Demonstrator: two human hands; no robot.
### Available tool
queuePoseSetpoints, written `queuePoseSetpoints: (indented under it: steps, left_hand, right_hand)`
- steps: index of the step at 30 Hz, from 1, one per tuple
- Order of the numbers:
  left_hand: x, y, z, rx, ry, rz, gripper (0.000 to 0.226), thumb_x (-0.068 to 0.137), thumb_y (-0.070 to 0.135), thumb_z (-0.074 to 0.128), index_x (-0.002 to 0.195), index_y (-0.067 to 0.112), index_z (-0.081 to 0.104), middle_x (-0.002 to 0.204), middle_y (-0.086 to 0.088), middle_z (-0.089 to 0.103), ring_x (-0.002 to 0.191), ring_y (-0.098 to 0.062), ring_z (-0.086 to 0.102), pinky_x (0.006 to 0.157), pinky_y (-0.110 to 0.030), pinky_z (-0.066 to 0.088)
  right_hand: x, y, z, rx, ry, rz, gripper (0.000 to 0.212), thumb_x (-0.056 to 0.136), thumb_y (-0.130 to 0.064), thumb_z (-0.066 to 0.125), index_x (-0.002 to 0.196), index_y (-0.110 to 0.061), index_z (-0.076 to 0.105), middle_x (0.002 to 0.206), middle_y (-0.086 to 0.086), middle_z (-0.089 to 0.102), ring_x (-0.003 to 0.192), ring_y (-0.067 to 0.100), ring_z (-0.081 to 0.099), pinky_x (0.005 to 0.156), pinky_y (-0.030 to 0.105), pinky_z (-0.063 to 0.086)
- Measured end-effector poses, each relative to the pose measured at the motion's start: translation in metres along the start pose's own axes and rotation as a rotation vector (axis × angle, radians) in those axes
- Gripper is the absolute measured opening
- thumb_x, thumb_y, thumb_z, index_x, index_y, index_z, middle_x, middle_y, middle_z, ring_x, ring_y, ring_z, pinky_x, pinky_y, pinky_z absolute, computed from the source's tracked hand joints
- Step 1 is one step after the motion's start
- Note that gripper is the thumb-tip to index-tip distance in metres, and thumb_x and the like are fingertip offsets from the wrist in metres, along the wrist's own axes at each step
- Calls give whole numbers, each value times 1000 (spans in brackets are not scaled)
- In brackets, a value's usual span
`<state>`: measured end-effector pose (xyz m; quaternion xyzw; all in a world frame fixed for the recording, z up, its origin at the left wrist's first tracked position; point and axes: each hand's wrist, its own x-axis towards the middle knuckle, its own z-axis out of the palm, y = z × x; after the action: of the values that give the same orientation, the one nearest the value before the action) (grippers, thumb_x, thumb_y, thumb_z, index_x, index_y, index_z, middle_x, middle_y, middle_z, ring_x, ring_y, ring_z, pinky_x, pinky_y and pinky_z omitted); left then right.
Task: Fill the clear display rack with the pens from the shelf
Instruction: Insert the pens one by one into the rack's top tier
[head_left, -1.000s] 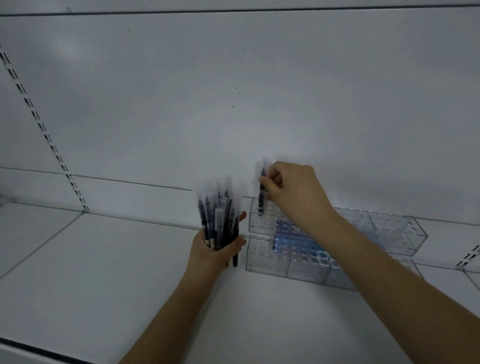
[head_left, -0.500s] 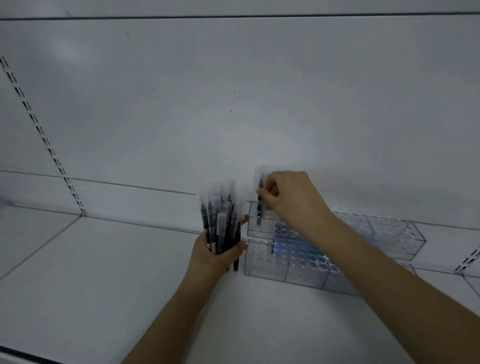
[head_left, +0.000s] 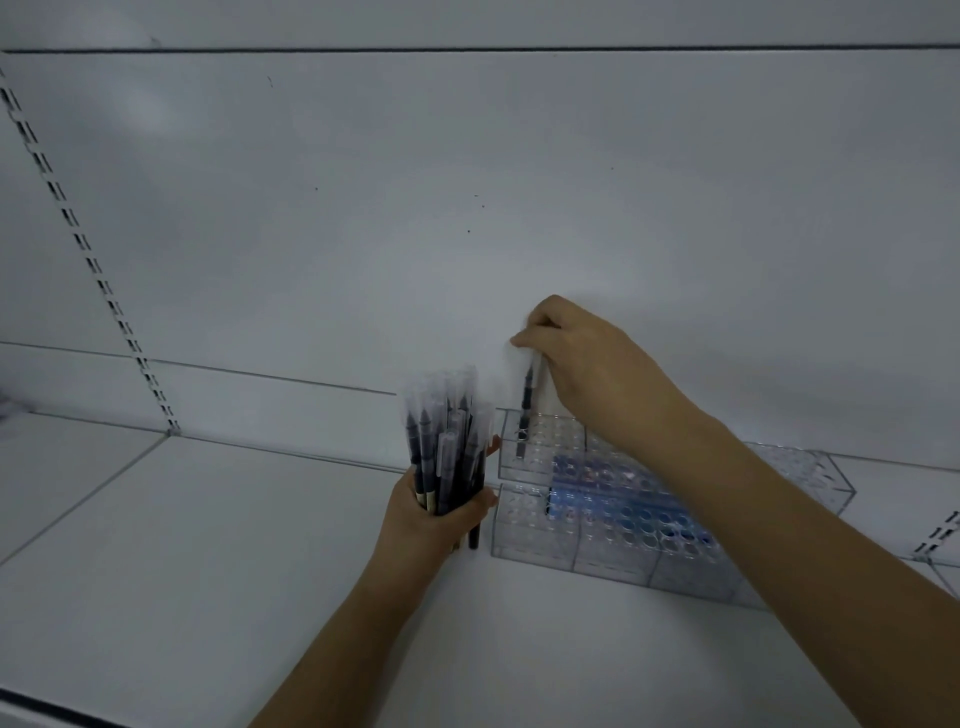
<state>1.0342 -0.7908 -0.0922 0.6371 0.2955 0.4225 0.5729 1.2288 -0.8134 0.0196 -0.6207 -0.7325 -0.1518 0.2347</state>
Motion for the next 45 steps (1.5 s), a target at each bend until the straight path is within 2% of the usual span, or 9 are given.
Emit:
queuePoseSetpoints:
  steps: [6, 11, 16, 21, 24, 27, 33, 37, 45]
  left_hand:
    - [0, -3, 0, 1, -7, 2, 52, 85, 2, 70, 108, 48, 69, 79, -14, 66, 67, -18, 55, 61, -26, 51]
    - [-1, -3, 0, 19, 22, -18, 39, 84, 0, 69, 118, 19, 69, 67, -2, 63, 49, -7, 45, 46, -18, 41]
    - [-2, -3, 0, 13, 17, -14, 41, 83, 1, 71, 113, 31, 69, 70, -7, 62, 50, -6, 47, 46, -17, 41]
    - [-1, -4, -3, -73, 66, -10, 34, 79, 6, 76, 111, 19, 70, 93, 2, 75, 77, -17, 67, 64, -27, 57]
    - [-1, -3, -6, -174, 91, -33, 14, 79, 0, 74, 90, 7, 70, 80, -6, 71, 75, -22, 66, 61, -22, 53]
    - [-2, -2, -8, -185, 15, 1, 14, 73, 6, 71, 81, 17, 72, 77, -7, 68, 72, -22, 64, 68, -29, 54]
    - [-4, -3, -5, -139, -23, -8, 16, 71, 11, 72, 81, 23, 74, 76, -5, 69, 72, -21, 65, 71, -33, 55]
    - [-3, -5, -4, -122, -55, -7, 13, 73, 13, 75, 84, 18, 72, 77, -7, 68, 72, -22, 64, 70, -35, 55]
    - [-1, -9, -4, -103, 60, -80, 16, 80, 13, 77, 90, 4, 69, 73, -8, 70, 70, -21, 67, 68, -34, 53]
  right_hand:
    - [-4, 1, -2, 6, 119, -38, 24, 90, 1, 64, 111, -7, 71, 106, 9, 65, 87, 24, 65, 71, 38, 57]
    - [0, 0, 2, 42, 155, 2, 19, 91, -2, 64, 108, -5, 72, 104, 10, 68, 84, 26, 67, 73, 42, 57]
    - [-2, 0, -1, -40, 178, -20, 23, 89, 3, 62, 107, -8, 73, 103, 7, 71, 81, 25, 69, 64, 38, 58]
    - [-22, -18, -11, 88, 366, 78, 16, 96, -10, 59, 108, -11, 71, 98, -1, 67, 70, 11, 60, 66, 23, 52]
    - [-36, -38, -6, 378, 136, 222, 16, 94, -28, 64, 103, -17, 72, 84, -9, 69, 68, 5, 64, 69, 13, 52]
    - [-40, -51, 9, 631, -88, 315, 26, 85, -37, 73, 105, -19, 71, 84, -10, 70, 62, 2, 67, 65, 11, 52]
    - [-38, -49, 16, 865, -94, 468, 20, 79, -23, 82, 88, -10, 70, 77, 1, 74, 60, 13, 71, 65, 23, 58]
    - [-42, -46, 13, 881, -133, 468, 14, 84, -18, 77, 88, -8, 68, 78, 3, 74, 68, 13, 74, 52, 15, 48]
    - [-34, -19, -31, 918, 310, 532, 7, 88, -13, 71, 85, -13, 65, 76, 4, 74, 68, 14, 73, 57, 19, 53]
